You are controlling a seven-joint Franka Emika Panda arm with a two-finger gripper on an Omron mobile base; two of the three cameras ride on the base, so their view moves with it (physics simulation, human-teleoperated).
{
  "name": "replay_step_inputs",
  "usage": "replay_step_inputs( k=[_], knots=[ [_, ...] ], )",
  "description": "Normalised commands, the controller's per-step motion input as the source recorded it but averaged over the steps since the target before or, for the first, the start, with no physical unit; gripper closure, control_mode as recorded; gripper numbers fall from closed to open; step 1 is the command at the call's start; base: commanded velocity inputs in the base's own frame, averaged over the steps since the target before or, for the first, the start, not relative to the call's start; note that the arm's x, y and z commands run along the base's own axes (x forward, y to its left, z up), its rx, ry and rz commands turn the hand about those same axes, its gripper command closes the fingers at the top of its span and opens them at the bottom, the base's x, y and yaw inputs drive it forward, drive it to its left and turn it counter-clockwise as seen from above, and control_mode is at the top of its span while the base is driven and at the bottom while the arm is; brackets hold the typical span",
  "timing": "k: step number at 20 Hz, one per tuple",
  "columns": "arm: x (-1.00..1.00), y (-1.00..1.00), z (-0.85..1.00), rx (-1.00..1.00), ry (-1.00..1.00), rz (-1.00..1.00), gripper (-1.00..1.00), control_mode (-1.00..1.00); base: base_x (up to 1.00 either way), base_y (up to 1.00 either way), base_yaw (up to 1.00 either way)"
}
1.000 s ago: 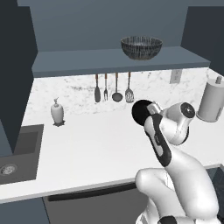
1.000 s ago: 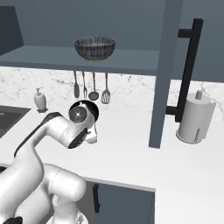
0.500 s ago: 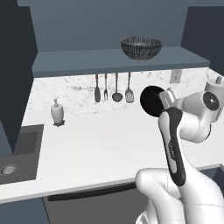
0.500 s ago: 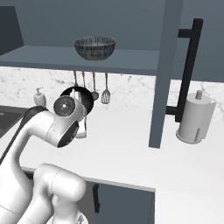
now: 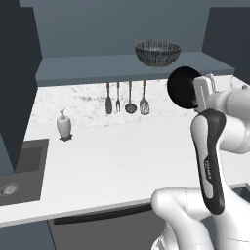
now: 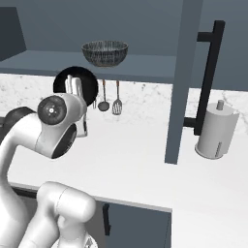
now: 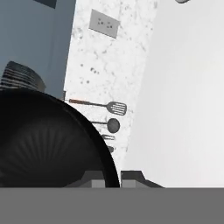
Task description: Pick up the bowls on the counter and stack them on top of one another in the open cabinet. Place the smaller bowl on top of the larger bowl.
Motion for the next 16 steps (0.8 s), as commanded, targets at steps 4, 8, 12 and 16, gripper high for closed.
replay_step_inputs(
  k=[4,8,12,16],
  knots=[
    [-0.02,0.00,0.99,0.02,-0.03,-0.06,1.00,-1.00,0.00,0.00,0.00],
    [0.00,-0.14,0.87,0.08,-0.03,-0.04,1.00,-1.00,0.00,0.00,0.00],
    [0.14,-0.19,0.53,0.07,0.00,-0.02,1.00,-1.00,0.00,0.00,0.00],
    [0.40,-0.06,0.37,0.03,0.00,-0.02,1.00,-1.00,0.00,0.00,0.00]
  ],
)
